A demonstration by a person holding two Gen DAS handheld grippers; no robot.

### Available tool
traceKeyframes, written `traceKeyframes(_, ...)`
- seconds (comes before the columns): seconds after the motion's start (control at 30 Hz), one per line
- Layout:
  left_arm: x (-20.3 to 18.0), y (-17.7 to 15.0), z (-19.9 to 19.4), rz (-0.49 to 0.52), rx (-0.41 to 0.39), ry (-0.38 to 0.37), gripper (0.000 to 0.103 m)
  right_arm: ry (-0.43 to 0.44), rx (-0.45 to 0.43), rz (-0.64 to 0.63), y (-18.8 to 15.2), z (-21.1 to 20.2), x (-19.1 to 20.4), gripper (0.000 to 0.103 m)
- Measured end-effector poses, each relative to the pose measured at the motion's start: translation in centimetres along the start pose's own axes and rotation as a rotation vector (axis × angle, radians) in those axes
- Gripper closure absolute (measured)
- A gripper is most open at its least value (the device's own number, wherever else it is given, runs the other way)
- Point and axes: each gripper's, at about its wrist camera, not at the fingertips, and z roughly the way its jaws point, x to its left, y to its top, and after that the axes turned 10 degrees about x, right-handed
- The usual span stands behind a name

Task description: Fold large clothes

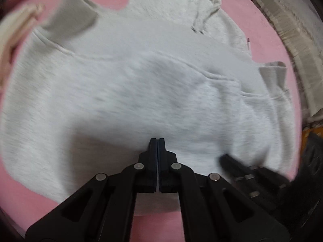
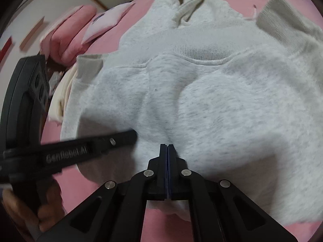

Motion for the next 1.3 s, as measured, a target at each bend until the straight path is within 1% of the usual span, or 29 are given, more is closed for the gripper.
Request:
traceKeyframes(0.03, 0.3, -0.2, -0.3, 0.022, -0.017, 0.037, 0.103, -0.005, 0.0, -0.017, -0.1, -0.5, -0.6, 0.103)
traceKeyframes(0.07, 0.6, -0.4, -0.4, 0.042, -0.026, 0.051, 0.103, -0.004, -0.001, -0.02, -0.2, -1.0, -1.4, 0.103)
traceKeyframes(0.1, 1.1, -0.7, -0.4, 0.062, -0.03, 0.04, 0.103, -0.011, -0.005, -0.016, -0.3, -1.6, -2.2, 0.103)
traceKeyframes(0.13, 1.5, -0.9, -0.3, 0.078, -0.032, 0.023, 0.102, -0.045, -0.011, -0.008, -0.3, -2.3, -3.0, 0.103)
traceKeyframes(0.23, 1.8, -1.1, -0.7, 0.135, -0.034, 0.03, 0.102, -0.187, -0.032, 0.054, -0.9, -4.7, -7.3, 0.103)
traceKeyframes(0.27, 2.1, -1.2, -1.0, 0.142, -0.036, 0.043, 0.102, -0.15, -0.035, 0.081, -1.1, -5.1, -8.5, 0.103)
traceKeyframes(0.3, 2.4, -1.3, -1.3, 0.146, -0.039, 0.054, 0.102, -0.17, -0.04, 0.121, -1.6, -5.6, -9.7, 0.103)
traceKeyframes(0.33, 2.6, -1.3, -1.5, 0.135, -0.047, 0.055, 0.102, -0.282, -0.039, 0.149, -2.1, -5.9, -10.9, 0.103)
traceKeyframes(0.37, 3.0, -1.3, -1.8, 0.115, -0.056, 0.066, 0.102, -0.286, -0.047, 0.155, -2.8, -6.6, -12.3, 0.103)
traceKeyframes(0.43, 4.6, -1.4, -2.2, 0.069, -0.067, 0.129, 0.102, -0.254, -0.066, 0.198, -3.5, -7.6, -13.8, 0.103)
traceKeyframes(0.47, 5.4, -1.5, -2.2, 0.048, -0.065, 0.14, 0.102, -0.259, -0.069, 0.199, -3.8, -8.0, -14.2, 0.103)
traceKeyframes(0.53, 7.5, -1.7, -1.9, 0.001, -0.052, 0.18, 0.102, -0.328, -0.078, 0.174, -3.9, -8.5, -14.1, 0.103)
traceKeyframes(0.57, 8.6, -1.9, -1.7, -0.01, -0.04, 0.215, 0.102, -0.346, -0.08, 0.17, -4.1, -8.7, -14.1, 0.103)
traceKeyframes(0.6, 9.5, -2.1, -1.7, -0.02, -0.04, 0.23, 0.102, -0.355, -0.081, 0.173, -4.3, -8.8, -14.0, 0.103)
traceKeyframes(0.63, 10.9, -2.3, -1.4, -0.051, -0.03, 0.319, 0.102, -0.36, -0.081, 0.178, -4.2, -8.9, -13.9, 0.103)
traceKeyframes(0.67, 12.2, -2.4, -1.0, -0.069, -0.014, 0.392, 0.102, -0.371, -0.082, 0.179, -4.2, -8.9, -13.9, 0.103)
traceKeyframes(0.7, 14.0, -2.6, -0.7, -0.1, -0.009, 0.379, 0.102, -0.382, -0.083, 0.176, -4.2, -8.9, -13.9, 0.103)
traceKeyframes(0.77, 16.6, -2.7, -1.2, -0.189, -0.022, 0.263, 0.102, -0.388, -0.087, 0.186, -4.2, -8.4, -13.0, 0.103)
traceKeyframes(0.8, 17.1, -2.7, -1.5, -0.208, -0.027, 0.232, 0.102, -0.39, -0.09, 0.194, -4.0, -8.1, -12.6, 0.103)
traceKeyframes(0.87, 16.7, -2.2, -2.4, -0.196, -0.058, 0.229, 0.102, -0.388, -0.106, 0.212, -4.2, -8.4, -12.1, 0.103)
traceKeyframes(0.93, 15.3, -2.2, -4.1, -0.163, -0.114, 0.212, 0.102, -0.377, -0.138, 0.241, -4.4, -8.8, -11.1, 0.103)
traceKeyframes(1.0, 13.9, -2.6, -5.7, -0.128, -0.153, 0.133, 0.102, -0.361, -0.188, 0.262, -5.1, -9.9, -10.0, 0.103)
traceKeyframes(1.07, 11.9, -2.3, -6.6, -0.082, -0.165, 0.022, 0.102, -0.293, -0.235, 0.26, -5.4, -10.9, -8.6, 0.103)
traceKeyframes(1.1, 10.5, -2.0, -6.6, -0.041, -0.151, -0.038, 0.102, -0.257, -0.247, 0.265, -5.3, -11.1, -8.0, 0.103)
traceKeyframes(1.13, 9.3, -1.7, -6.3, -0.006, -0.135, -0.067, 0.102, -0.183, -0.257, 0.267, -5.2, -11.1, -7.0, 0.103)
traceKeyframes(1.2, 6.7, -1.4, -5.4, 0.067, -0.11, -0.092, 0.102, -0.067, -0.249, 0.251, -4.6, -10.2, -5.1, 0.103)
traceKeyframes(1.27, 3.8, -1.3, -4.2, 0.129, -0.096, -0.1, 0.102, -0.012, -0.229, 0.192, -3.8, -8.5, -2.6, 0.103)
traceKeyframes(1.3, 2.7, -1.2, -3.5, 0.151, -0.083, -0.099, 0.102, -0.015, -0.224, 0.14, -3.3, -7.4, -1.1, 0.103)
